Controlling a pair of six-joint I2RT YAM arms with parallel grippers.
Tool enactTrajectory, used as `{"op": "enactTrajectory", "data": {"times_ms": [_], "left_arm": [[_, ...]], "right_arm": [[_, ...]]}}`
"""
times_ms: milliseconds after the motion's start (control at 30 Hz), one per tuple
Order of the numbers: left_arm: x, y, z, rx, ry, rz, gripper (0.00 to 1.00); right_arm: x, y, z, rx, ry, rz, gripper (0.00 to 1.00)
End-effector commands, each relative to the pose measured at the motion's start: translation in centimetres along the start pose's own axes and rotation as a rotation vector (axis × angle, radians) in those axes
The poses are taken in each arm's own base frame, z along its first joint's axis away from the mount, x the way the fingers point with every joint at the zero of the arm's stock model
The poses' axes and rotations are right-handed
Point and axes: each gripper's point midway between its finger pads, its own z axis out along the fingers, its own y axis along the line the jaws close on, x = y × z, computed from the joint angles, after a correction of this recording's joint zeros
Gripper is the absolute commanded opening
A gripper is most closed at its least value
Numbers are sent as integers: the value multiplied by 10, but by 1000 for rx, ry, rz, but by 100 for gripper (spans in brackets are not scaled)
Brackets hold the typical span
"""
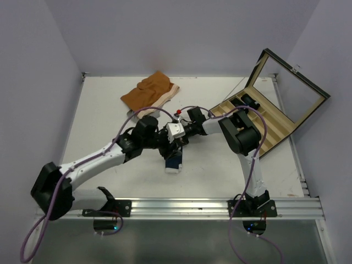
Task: Roll the underwear
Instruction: Fold the underwear
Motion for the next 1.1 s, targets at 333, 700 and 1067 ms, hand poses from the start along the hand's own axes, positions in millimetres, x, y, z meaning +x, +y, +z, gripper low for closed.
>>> {"op": "enactTrajectory", "data": {"times_ms": [333,700,1067], "left_arm": [[10,4,-29,335,-53,-469,47],[77,24,31,335,-8,-847,38],[91,29,29,345,-4,-831,41]], "right_arm": [[-10,-20,5,37,-73,-7,2],[-29,-19,13,4,-117,-1,2],[-42,-11,15,4,-124,-45,3]]}}
